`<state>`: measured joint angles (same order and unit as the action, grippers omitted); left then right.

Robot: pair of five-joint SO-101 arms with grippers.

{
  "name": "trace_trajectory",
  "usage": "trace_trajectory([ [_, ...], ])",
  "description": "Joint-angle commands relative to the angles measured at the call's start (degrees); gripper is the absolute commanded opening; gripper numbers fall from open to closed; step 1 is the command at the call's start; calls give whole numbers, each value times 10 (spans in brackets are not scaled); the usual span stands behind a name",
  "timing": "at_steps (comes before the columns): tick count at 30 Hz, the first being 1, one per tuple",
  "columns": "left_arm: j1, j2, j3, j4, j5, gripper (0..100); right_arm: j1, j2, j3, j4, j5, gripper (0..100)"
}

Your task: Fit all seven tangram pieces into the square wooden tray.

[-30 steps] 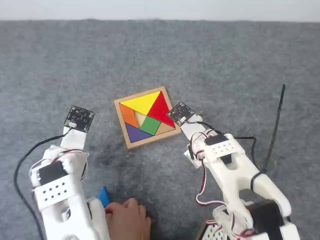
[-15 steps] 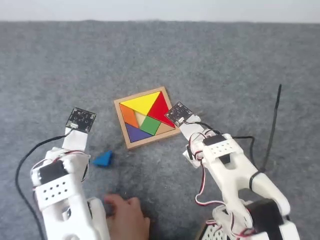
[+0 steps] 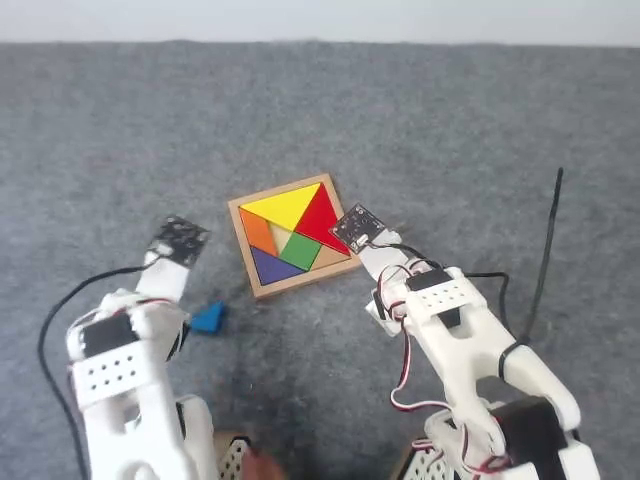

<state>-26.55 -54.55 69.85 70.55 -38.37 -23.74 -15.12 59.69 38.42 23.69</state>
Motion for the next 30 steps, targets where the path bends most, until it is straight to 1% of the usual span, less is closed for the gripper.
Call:
trace_trajectory([
  [1, 52, 113, -95, 23, -58, 190, -20, -7, 2, -7, -2, 9],
  [5, 59, 237, -153, 26, -157, 196, -20, -7, 2, -7, -2, 9],
  [10, 58, 344, -201, 18, -193, 209, -20, -7, 2, -7, -2, 9],
  [14, 60, 396, -200, -47, -194, 225, -20, -7, 2, -7, -2, 9],
  [15, 60, 404, -200, -57, -192, 226, -20, -7, 2, -7, -2, 9],
  [19, 60, 441, -200, -109, -128, 243, -20, -7, 2, -7, -2, 9],
  [25, 80, 451, -204, -103, -113, 243, -20, -7, 2, -7, -2, 9],
  [30, 115, 455, -208, -91, -40, 243, -20, -7, 2, -7, -2, 9],
])
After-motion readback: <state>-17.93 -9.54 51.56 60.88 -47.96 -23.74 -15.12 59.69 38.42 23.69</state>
